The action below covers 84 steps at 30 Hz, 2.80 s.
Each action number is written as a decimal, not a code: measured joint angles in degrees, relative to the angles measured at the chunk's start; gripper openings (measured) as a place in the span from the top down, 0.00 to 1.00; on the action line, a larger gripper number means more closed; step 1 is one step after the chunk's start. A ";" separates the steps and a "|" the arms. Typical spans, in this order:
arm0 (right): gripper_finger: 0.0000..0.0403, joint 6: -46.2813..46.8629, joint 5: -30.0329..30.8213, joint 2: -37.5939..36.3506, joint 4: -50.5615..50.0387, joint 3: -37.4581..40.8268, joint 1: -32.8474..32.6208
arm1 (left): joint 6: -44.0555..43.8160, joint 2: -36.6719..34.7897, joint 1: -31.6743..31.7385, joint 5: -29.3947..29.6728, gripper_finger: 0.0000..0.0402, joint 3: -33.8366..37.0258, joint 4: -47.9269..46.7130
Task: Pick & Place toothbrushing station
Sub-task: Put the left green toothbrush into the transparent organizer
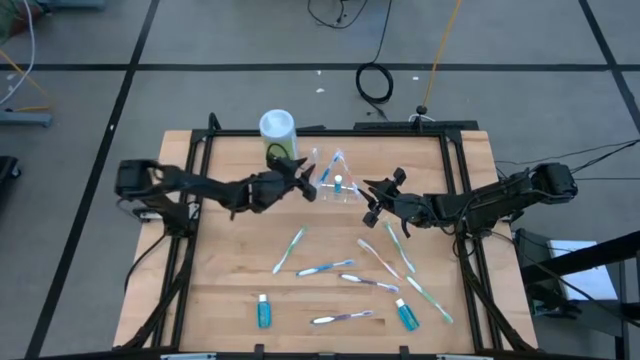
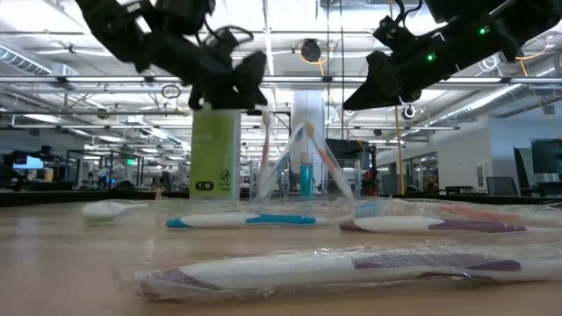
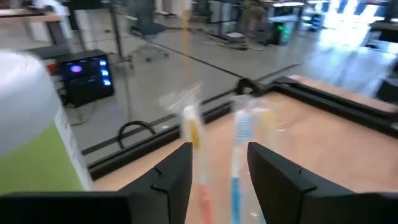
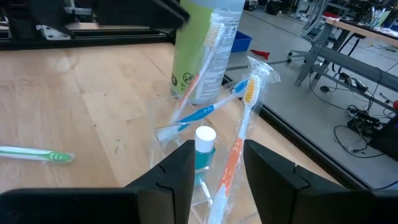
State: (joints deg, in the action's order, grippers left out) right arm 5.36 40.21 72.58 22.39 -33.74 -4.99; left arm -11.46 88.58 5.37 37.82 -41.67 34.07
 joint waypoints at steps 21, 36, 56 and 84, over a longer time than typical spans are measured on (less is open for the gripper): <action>0.68 0.70 0.00 0.00 0.00 0.00 0.00 | -17.24 -8.81 -9.70 -34.08 0.59 -0.02 -38.18; 0.68 1.52 0.00 0.00 0.00 0.00 0.02 | -43.06 -2.91 -22.82 -28.11 0.59 0.00 -47.70; 0.68 1.52 0.01 0.00 0.02 0.00 0.01 | -41.24 3.28 -19.85 -32.17 0.96 0.11 -41.59; 0.68 13.93 -31.47 2.36 15.25 0.00 0.74 | 88.66 -0.86 -19.55 -8.54 0.98 0.04 -8.21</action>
State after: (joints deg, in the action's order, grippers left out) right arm 19.29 8.73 74.94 37.65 -33.74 -4.25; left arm 77.20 87.72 -14.18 29.27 -41.63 25.86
